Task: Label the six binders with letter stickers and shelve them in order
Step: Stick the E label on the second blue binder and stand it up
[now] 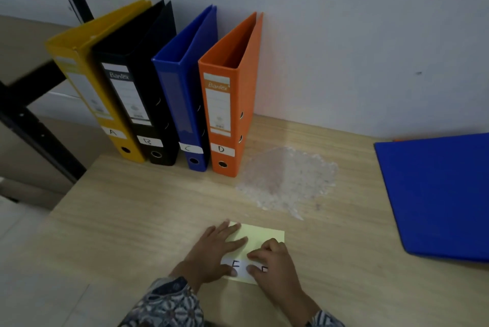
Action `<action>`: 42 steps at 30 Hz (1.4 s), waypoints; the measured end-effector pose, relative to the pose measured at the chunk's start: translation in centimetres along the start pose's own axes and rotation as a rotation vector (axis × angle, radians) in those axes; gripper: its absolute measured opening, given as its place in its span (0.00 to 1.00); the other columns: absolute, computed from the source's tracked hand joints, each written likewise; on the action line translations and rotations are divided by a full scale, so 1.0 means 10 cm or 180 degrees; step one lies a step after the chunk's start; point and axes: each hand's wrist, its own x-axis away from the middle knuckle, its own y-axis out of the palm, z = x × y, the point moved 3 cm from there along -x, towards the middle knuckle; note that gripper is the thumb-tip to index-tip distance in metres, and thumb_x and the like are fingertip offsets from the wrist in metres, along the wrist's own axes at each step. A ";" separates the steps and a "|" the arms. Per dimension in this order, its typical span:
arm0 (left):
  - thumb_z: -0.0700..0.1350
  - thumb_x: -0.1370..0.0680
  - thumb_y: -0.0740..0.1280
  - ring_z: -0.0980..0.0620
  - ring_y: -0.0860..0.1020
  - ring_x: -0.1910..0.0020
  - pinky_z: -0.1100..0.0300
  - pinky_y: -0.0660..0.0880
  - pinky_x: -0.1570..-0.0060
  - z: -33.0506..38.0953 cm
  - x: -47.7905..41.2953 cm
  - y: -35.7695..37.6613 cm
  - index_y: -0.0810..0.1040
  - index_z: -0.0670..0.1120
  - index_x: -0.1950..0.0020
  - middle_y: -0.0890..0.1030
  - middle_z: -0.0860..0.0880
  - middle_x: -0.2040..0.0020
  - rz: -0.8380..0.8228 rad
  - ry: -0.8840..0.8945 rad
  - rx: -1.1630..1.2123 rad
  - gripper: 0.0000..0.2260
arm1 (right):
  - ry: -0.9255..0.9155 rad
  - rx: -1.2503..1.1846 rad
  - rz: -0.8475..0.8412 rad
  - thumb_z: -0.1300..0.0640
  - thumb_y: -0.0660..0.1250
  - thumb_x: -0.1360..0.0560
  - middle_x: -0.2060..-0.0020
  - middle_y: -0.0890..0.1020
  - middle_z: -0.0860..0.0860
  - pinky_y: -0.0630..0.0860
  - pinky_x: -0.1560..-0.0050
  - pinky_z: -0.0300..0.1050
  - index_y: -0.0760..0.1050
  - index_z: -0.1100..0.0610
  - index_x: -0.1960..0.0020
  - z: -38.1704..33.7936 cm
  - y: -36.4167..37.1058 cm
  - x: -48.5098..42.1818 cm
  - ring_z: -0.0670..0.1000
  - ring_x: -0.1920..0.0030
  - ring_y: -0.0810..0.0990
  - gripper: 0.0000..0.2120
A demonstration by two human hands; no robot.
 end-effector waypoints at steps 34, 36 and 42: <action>0.66 0.23 0.54 0.42 0.37 0.24 0.33 0.41 0.30 -0.02 0.07 0.05 0.44 0.60 0.23 0.41 0.50 0.21 -0.0140 -0.0207 -0.0669 0.33 | 0.0104 0.0461 0.1128 0.47 0.67 0.41 0.64 0.79 0.44 0.74 0.66 0.45 0.83 0.45 0.63 -0.12 0.12 0.23 0.51 0.62 0.79 0.09; 0.67 0.25 0.57 0.42 0.37 0.24 0.32 0.41 0.31 -0.04 0.06 0.04 0.43 0.59 0.23 0.39 0.50 0.21 -0.0258 -0.0176 -0.0684 0.36 | 0.0143 0.0514 0.1135 0.48 0.69 0.42 0.65 0.79 0.43 0.74 0.66 0.45 0.82 0.46 0.64 -0.13 0.13 0.22 0.51 0.63 0.79 0.08; 0.67 0.27 0.61 0.43 0.35 0.24 0.30 0.41 0.32 -0.05 0.07 0.04 0.40 0.59 0.23 0.37 0.51 0.22 -0.0332 -0.0137 -0.0710 0.40 | 0.0419 0.0348 0.1277 0.52 0.69 0.43 0.65 0.79 0.42 0.69 0.65 0.43 0.81 0.45 0.68 -0.19 0.15 0.19 0.51 0.62 0.78 0.05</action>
